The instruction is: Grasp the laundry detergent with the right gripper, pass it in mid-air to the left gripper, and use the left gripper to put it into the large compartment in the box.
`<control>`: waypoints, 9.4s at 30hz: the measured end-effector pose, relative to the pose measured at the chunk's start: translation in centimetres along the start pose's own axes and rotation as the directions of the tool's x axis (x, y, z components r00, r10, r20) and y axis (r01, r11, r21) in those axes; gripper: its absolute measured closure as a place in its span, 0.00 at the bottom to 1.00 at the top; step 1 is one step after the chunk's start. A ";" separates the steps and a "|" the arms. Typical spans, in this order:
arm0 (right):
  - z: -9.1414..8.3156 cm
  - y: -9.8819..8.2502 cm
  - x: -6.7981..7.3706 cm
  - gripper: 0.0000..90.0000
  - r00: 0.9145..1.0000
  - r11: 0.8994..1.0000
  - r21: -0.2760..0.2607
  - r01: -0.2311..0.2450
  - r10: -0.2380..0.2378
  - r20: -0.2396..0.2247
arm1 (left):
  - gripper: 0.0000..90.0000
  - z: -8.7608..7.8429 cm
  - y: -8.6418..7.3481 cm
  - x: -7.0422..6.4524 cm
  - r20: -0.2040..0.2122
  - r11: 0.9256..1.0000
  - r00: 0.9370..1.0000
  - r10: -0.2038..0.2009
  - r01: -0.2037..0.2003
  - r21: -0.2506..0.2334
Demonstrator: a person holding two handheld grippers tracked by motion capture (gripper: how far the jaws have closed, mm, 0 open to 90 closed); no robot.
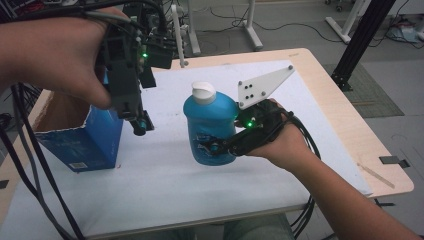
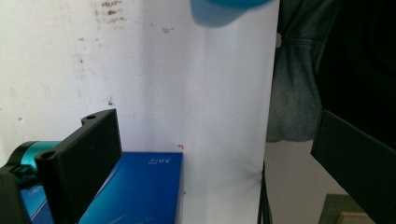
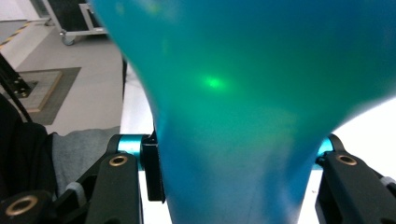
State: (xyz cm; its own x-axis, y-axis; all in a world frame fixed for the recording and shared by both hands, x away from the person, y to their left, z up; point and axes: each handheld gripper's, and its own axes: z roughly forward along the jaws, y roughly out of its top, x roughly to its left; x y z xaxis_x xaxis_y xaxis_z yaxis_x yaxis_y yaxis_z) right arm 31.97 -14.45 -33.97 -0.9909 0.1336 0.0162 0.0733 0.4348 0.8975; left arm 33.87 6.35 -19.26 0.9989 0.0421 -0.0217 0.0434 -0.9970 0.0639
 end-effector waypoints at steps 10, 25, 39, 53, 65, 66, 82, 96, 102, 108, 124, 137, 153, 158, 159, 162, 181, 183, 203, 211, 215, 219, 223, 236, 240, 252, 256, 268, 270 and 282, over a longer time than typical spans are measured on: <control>1.6 0.9 0.1 0.51 0.998 1.000 -0.004 0.007 -0.007 -0.054 | 0.02 0.5 1.2 -0.2 0.016 1.000 1.000 0.011 -0.011 -0.003; 3.9 2.2 0.2 0.51 0.994 1.000 -0.001 0.021 -0.021 -0.112 | 0.02 1.0 2.2 -0.6 0.032 1.000 0.999 0.011 -0.012 0.014; 4.9 3.2 -0.1 0.51 0.991 1.000 0.003 0.021 -0.020 -0.133 | 0.02 1.4 2.9 -0.9 0.036 0.999 0.999 0.005 -0.006 0.032; 5.1 3.5 -0.3 0.51 0.990 1.000 -0.008 0.013 -0.014 -0.141 | 0.10 1.5 3.2 -0.9 0.027 0.998 0.999 -0.025 0.024 0.059; 5.0 3.5 -0.4 0.51 0.990 1.000 -0.008 0.008 -0.009 -0.140 | 0.15 1.6 3.3 -0.7 0.000 0.998 1.000 -0.029 0.029 0.062; 5.0 3.5 -0.4 0.51 0.990 1.000 -0.008 0.008 -0.009 -0.140 | 0.16 1.6 3.3 -0.7 0.000 0.998 1.000 -0.029 0.029 0.062; 4.9 3.5 -0.5 0.51 0.990 1.000 -0.013 0.004 -0.005 -0.140 | 0.23 1.7 3.7 -0.5 0.004 0.997 1.000 -0.025 0.025 0.068; 4.9 3.4 -0.5 0.51 0.990 1.000 -0.016 0.005 -0.007 -0.140 | 0.29 1.8 4.0 -0.3 -0.005 0.997 1.000 -0.021 0.022 0.068; 4.9 3.4 -0.5 0.51 0.990 1.000 -0.023 0.001 -0.005 -0.139 | 0.37 1.9 4.0 -0.3 0.004 0.997 1.000 -0.025 0.025 0.077; 4.9 3.4 -0.5 0.51 0.990 1.000 -0.025 0.005 -0.009 -0.139 | 0.43 1.9 4.0 -0.3 0.019 0.997 1.000 -0.013 0.012 0.077; 4.8 3.5 -0.6 0.50 0.988 0.999 -0.051 0.012 -0.019 -0.154 | 0.44 1.5 4.2 -0.6 0.014 0.995 1.000 -0.023 0.021 0.094; 3.1 3.0 -0.8 0.25 0.990 0.999 -0.023 -0.028 0.024 -0.142 | 0.44 1.5 3.9 -0.3 0.019 0.993 0.999 -0.049 0.047 0.106; -0.1 2.6 -1.8 0.12 0.996 0.996 0.071 -0.044 0.050 -0.079 | 0.44 -0.2 2.0 0.4 0.029 0.988 0.992 -0.124 0.120 0.100; -0.7 3.2 -2.1 0.04 0.999 0.994 0.111 -0.020 0.025 -0.041 | 0.44 -1.3 0.8 0.7 0.024 0.982 0.986 -0.166 0.163 0.097; -0.8 3.3 -2.2 0.04 0.999 0.993 0.120 -0.014 0.018 -0.036 | 0.44 -1.5 0.5 0.7 0.025 0.980 0.984 -0.176 0.173 0.093; -1.1 3.7 -2.4 0.01 1.000 0.989 0.146 0.000 0.003 -0.023 | 0.44 -2.4 -0.4 1.0 0.036 0.976 0.978 -0.206 0.203 0.080; -3.7 5.7 -4.0 0.01 0.993 0.915 0.395 0.076 -0.104 0.049 | 0.44 -9.6 -6.9 3.0 0.004 0.824 0.825 -0.565 0.564 0.048; -3.8 5.6 -4.1 0.01 0.994 0.911 0.407 0.073 -0.102 0.049 | 0.44 -10.0 -7.8 3.4 -0.008 0.800 0.800 -0.599 0.599 0.041; -3.0 4.8 -4.2 0.01 0.993 0.888 0.454 0.076 -0.110 0.047 | 0.43 -8.9 -15.3 7.7 -0.105 0.494 0.499 -0.860 0.867 0.068; -2.9 4.4 -4.3 0.01 0.994 0.887 0.458 0.062 -0.098 0.056 | 0.43 -5.8 -16.6 9.0 -0.084 0.517 0.524 -0.848 0.851 0.092; -2.8 4.3 -4.2 0.01 0.994 0.883 0.465 0.059 -0.097 0.058 | 0.43 -4.2 -17.0 9.3 -0.081 0.560 0.567 -0.819 0.823 0.099; -2.7 4.3 -4.2 0.01 0.993 0.887 0.458 0.062 -0.103 0.064 | 0.44 -2.4 -17.2 9.5 -0.071 0.625 0.632 -0.771 0.774 0.101; -2.4 4.3 -4.1 0.01 0.993 0.886 0.460 0.063 -0.103 0.064 | 0.44 -0.5 -17.2 9.7 -0.062 0.682 0.690 -0.721 0.723 0.111; -2.2 4.0 -4.1 0.01 0.992 0.883 0.467 0.055 -0.102 0.076 | 0.44 4.4 -16.5 10.0 -0.103 0.843 0.853 -0.511 0.521 0.132; -2.1 3.9 -4.0 0.01 0.992 0.884 0.465 0.050 -0.097 0.077 | 0.44 5.6 -16.7 10.2 -0.106 0.863 0.872 -0.477 0.488 0.134; -1.8 3.5 -4.1 0.01 0.993 0.881 0.470 0.050 -0.093 0.069 | 0.43 8.6 -17.4 10.5 -0.092 0.889 0.896 -0.435 0.443 0.118; -1.6 3.4 -4.1 0.01 0.994 0.879 0.474 0.048 -0.090 0.066 | 0.43 8.6 -17.6 10.8 -0.081 0.888 0.894 -0.440 0.447 0.110; -1.5 3.3 -4.1 0.01 0.994 0.877 0.478 0.050 -0.093 0.065 | 0.30 8.1 -17.9 11.1 -0.079 0.869 0.875 -0.477 0.483 0.107; -1.5 3.3 -4.0 0.01 0.994 0.878 0.477 0.043 -0.086 0.070 | 0.30 7.8 -18.0 11.1 -0.087 0.869 0.874 -0.478 0.485 0.099; -2.0 3.2 -4.1 0.01 0.994 0.881 0.471 0.038 -0.083 0.074 | 0.24 4.5 -17.7 11.2 -0.116 0.866 0.867 -0.485 0.494 0.073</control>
State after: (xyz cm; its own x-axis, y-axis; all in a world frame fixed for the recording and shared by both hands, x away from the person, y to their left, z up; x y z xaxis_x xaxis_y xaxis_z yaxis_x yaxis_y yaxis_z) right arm 36.00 -15.35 -30.25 -0.9824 0.1630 -0.0912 0.0799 0.8081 0.5837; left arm 44.19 24.21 -25.13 0.8470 0.5276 0.0658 0.5301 -0.8475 -0.0282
